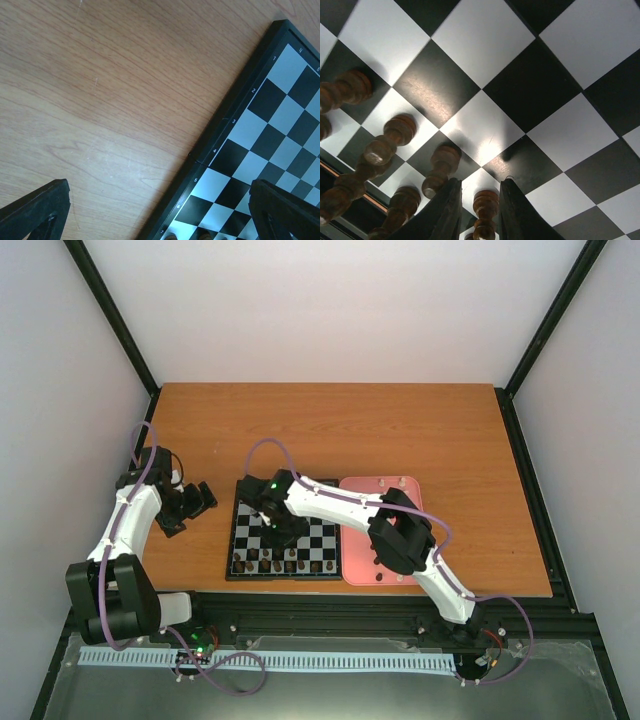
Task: Set up the chess pieces on the board
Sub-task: Place the chess piece on the chessboard, then pick up the chess piece from the storage box.
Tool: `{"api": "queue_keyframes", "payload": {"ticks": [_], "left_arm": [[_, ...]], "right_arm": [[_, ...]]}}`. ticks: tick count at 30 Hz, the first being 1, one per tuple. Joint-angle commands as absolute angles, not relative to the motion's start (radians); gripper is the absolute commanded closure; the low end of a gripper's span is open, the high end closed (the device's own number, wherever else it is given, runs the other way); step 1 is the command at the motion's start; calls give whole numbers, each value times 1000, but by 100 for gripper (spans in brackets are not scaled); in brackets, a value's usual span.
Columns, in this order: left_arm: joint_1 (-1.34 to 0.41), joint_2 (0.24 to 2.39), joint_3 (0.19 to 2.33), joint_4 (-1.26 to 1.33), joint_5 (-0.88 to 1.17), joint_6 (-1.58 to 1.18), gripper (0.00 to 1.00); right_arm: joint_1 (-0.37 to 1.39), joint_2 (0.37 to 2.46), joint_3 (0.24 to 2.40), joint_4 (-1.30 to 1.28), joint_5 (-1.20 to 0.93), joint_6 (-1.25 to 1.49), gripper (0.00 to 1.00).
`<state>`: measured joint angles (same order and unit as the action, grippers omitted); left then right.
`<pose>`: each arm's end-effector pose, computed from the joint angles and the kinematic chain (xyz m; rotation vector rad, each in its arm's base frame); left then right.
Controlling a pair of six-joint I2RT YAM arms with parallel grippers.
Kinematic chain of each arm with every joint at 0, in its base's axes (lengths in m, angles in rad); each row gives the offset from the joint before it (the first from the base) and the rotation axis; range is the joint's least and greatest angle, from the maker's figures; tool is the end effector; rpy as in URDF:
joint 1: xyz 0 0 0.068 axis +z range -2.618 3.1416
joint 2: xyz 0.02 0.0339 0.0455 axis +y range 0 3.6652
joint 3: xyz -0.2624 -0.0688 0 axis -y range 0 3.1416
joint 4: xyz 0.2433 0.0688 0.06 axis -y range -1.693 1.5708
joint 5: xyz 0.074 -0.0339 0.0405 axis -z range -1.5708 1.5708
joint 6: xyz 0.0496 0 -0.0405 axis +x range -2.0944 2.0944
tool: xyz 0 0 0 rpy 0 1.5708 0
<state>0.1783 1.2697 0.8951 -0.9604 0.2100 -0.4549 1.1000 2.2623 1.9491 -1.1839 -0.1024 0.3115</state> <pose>0.2175 0.0287 0.2118 -0.8735 2.7832 -0.3521 0.1980 0.4001 0.1747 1.2058 -2.8831 -0.1966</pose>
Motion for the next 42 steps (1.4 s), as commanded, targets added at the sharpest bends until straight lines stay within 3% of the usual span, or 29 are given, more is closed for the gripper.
{"api": "queue_keyframes", "payload": {"ticks": [1, 10, 14, 23, 28, 42], "left_arm": [[176, 1275, 921, -952, 208, -438, 0], [176, 1274, 927, -956, 207, -437, 0], [176, 1271, 925, -957, 207, -437, 0], [176, 1275, 918, -948, 218, -438, 0], [176, 1288, 919, -939, 224, -439, 0], [176, 1305, 921, -937, 217, -437, 0]], "right_arm": [[1106, 2261, 1926, -1181, -87, 315, 77], [1094, 2197, 1923, -1159, 47, 365, 72], [1065, 2139, 1893, -1152, 127, 393, 65], [909, 1888, 1525, -1115, 138, 432, 64], [847, 1803, 1368, -1111, 149, 432, 58], [780, 1740, 1169, -1032, 58, 419, 59]]}}
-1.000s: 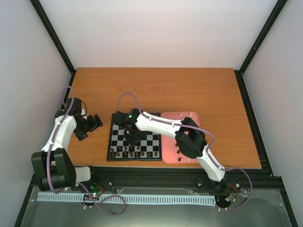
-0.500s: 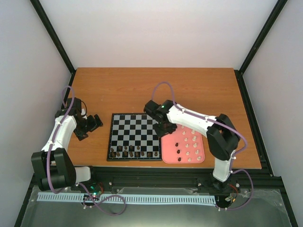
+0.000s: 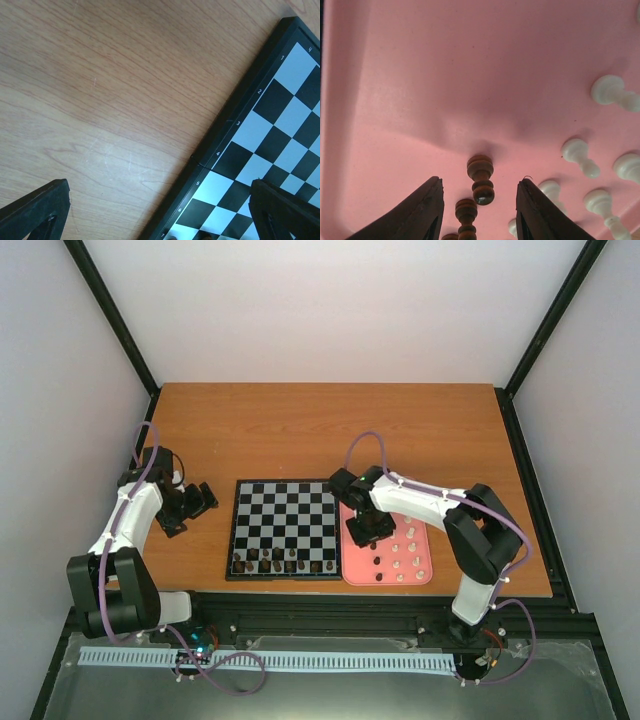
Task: Set up the chess pieces on the board
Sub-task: Pick up the chess piece from the storage box, then place the chess piece on the chessboard.
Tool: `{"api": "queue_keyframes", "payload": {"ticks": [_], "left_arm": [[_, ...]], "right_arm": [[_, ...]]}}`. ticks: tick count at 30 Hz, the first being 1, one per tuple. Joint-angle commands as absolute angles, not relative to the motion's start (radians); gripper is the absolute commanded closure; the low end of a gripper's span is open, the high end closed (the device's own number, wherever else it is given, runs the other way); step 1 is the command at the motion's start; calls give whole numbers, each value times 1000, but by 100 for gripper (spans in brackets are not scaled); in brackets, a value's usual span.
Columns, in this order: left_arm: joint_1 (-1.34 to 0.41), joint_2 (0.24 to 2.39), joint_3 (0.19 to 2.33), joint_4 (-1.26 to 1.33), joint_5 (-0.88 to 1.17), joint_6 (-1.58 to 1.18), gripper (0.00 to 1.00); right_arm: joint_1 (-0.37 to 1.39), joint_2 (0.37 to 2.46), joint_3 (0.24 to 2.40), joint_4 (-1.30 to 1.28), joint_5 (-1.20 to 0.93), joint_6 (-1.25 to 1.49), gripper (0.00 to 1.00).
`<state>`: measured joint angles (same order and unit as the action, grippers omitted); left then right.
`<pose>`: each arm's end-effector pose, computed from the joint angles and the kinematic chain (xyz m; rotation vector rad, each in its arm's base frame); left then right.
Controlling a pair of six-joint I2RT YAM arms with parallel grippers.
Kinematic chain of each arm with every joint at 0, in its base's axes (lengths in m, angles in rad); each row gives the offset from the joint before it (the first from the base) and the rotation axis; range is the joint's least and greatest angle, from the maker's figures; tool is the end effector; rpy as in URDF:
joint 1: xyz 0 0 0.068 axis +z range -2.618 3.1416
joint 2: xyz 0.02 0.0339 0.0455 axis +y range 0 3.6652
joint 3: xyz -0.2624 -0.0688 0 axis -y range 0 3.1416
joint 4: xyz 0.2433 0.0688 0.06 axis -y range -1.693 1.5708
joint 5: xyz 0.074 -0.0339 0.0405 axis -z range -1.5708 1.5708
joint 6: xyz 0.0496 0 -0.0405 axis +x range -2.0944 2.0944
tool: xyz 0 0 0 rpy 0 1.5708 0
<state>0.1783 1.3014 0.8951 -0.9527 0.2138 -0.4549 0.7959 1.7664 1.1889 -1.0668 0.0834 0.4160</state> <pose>0.2214 0.0292 0.2057 -0.8837 2.8051 -0.3557 0.2118 0.2104 0.1652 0.5945 -3.0668 0.1726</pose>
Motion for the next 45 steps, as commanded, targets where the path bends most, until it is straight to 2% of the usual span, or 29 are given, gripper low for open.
{"api": "queue_keyframes", "payload": {"ticks": [1, 11, 14, 20, 30, 39, 45], "left_arm": [[175, 1305, 920, -936, 216, -437, 0], [176, 1310, 914, -935, 211, -437, 0], [175, 1309, 916, -936, 210, -438, 0], [176, 1303, 915, -941, 210, -436, 0], [176, 1286, 909, -946, 212, -436, 0], [176, 1272, 902, -944, 215, -436, 0], [176, 1266, 894, -940, 216, -437, 0]], "right_arm": [[782, 1740, 1163, -1030, 56, 417, 59], [776, 1725, 1113, -1011, 42, 419, 68], [776, 1724, 1105, -1005, 38, 421, 75], [775, 1741, 1098, -990, 31, 413, 79], [775, 1709, 1120, -1020, 48, 417, 96], [807, 1652, 1273, -1139, 48, 444, 97], [948, 1771, 1445, -1161, 2, 458, 97]]}}
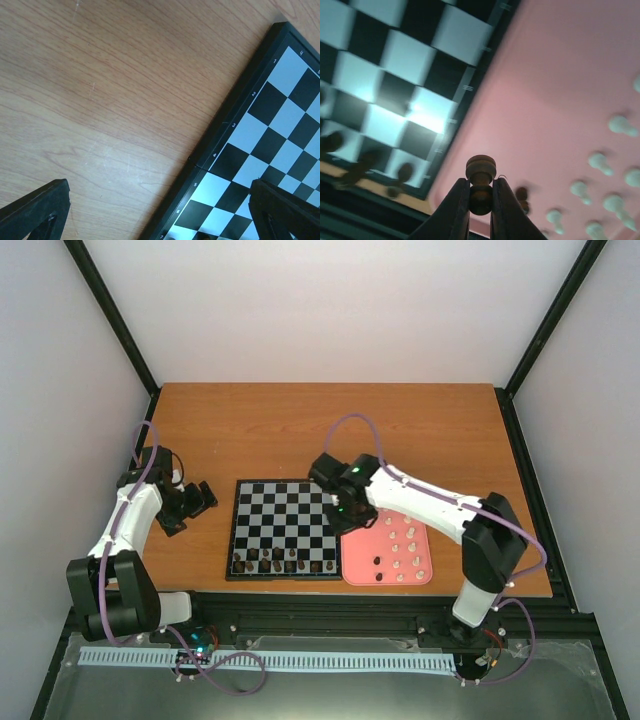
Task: Set up the chess pieces on the board
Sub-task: Place the chess piece on the chessboard.
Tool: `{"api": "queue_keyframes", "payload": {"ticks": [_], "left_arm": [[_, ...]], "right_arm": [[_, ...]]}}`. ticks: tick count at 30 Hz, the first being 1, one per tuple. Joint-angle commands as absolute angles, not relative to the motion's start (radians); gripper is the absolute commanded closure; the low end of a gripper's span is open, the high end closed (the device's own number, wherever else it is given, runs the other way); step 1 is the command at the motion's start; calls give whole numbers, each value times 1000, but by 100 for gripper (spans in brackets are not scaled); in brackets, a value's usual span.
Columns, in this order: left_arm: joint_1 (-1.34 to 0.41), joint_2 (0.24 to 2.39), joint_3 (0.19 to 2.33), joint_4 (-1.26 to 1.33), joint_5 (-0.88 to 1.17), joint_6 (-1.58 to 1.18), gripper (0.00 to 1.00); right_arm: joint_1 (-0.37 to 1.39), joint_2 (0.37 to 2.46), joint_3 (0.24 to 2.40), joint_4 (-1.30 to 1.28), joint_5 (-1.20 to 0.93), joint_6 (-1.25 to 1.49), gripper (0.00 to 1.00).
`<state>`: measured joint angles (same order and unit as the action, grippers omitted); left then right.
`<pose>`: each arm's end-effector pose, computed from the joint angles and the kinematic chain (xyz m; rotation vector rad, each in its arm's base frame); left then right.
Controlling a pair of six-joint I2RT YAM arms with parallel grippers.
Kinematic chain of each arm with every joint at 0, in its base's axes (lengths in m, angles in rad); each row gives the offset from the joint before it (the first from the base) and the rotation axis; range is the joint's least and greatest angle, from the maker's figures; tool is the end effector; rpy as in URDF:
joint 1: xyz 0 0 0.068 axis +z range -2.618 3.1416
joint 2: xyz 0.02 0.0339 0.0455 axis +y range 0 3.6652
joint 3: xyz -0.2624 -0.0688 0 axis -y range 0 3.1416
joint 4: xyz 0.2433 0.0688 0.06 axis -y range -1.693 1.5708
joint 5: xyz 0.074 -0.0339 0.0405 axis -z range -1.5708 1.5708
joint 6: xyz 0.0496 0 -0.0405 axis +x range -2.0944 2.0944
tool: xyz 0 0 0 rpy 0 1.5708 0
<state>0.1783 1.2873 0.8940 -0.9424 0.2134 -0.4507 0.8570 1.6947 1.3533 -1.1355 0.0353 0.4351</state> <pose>0.2212 0.0292 0.2085 -0.8673 2.7853 -0.3563 0.2065 0.2357 0.2259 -0.6351 2.9781 0.0432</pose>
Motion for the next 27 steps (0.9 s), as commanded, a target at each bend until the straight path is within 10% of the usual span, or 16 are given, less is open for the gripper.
{"api": "queue_keyframes", "payload": {"ticks": [1, 27], "left_arm": [[175, 1266, 896, -940, 215, -437, 0], [176, 1269, 894, -935, 229, -439, 0]], "right_arm": [[970, 1799, 1474, -1159, -5, 459, 97], [1104, 2079, 1688, -1151, -126, 422, 97]]}}
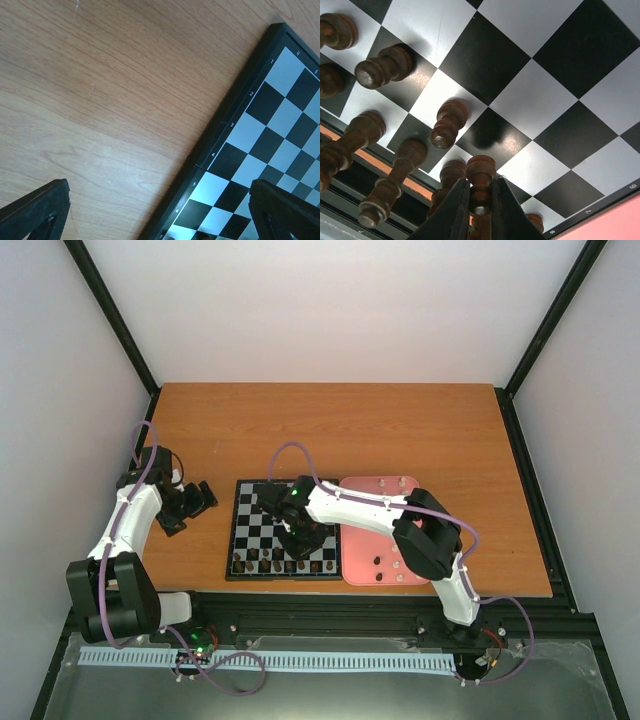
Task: Set up the chess pieces on the board
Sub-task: Place the chess piece on the chessboard.
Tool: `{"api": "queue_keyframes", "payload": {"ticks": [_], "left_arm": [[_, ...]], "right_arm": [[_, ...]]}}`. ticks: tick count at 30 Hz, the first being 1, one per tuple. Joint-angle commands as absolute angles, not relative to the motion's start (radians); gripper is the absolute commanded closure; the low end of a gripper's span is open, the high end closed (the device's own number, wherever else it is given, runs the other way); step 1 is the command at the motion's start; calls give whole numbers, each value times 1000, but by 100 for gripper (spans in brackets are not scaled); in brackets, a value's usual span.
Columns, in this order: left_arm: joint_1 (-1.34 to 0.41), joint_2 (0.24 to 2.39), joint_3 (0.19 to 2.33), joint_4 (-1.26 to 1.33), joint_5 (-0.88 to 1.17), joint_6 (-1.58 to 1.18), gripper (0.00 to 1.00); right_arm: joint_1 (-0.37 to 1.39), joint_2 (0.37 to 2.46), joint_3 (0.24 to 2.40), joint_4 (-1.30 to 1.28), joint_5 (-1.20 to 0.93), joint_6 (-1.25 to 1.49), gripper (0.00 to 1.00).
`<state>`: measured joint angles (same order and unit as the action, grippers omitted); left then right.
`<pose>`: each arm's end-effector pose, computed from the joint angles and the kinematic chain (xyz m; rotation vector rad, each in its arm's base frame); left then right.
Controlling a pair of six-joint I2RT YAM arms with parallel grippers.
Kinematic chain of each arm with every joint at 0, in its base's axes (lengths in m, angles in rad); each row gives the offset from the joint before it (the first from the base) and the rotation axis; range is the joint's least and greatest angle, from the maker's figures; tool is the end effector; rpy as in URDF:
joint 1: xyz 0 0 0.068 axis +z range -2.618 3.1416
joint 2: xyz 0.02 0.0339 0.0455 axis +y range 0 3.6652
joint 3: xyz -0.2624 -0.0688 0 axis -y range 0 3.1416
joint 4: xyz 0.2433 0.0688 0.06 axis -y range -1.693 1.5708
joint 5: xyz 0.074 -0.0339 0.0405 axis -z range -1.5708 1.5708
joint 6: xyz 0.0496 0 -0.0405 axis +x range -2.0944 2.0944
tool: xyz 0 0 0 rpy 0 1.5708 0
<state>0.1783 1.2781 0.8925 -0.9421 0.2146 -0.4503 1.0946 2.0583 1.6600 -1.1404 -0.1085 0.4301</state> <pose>0.2201 0.0289 0.2100 -0.8629 2.7782 -0.3586 0.1760 0.3530 0.1830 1.0091 -2.9163 -0.1554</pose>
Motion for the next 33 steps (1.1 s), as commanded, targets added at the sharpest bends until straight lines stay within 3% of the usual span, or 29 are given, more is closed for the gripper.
{"api": "queue_keyframes", "payload": {"ticks": [1, 11, 33], "left_arm": [[176, 1269, 894, -935, 229, -438, 0], [175, 1278, 893, -930, 231, -438, 0], [176, 1287, 900, -934, 221, -434, 0]], "right_arm": [[1104, 2082, 1689, -1150, -128, 423, 97], [1102, 2104, 1692, -1154, -108, 421, 96], [1092, 2072, 1706, -1155, -55, 416, 76]]}}
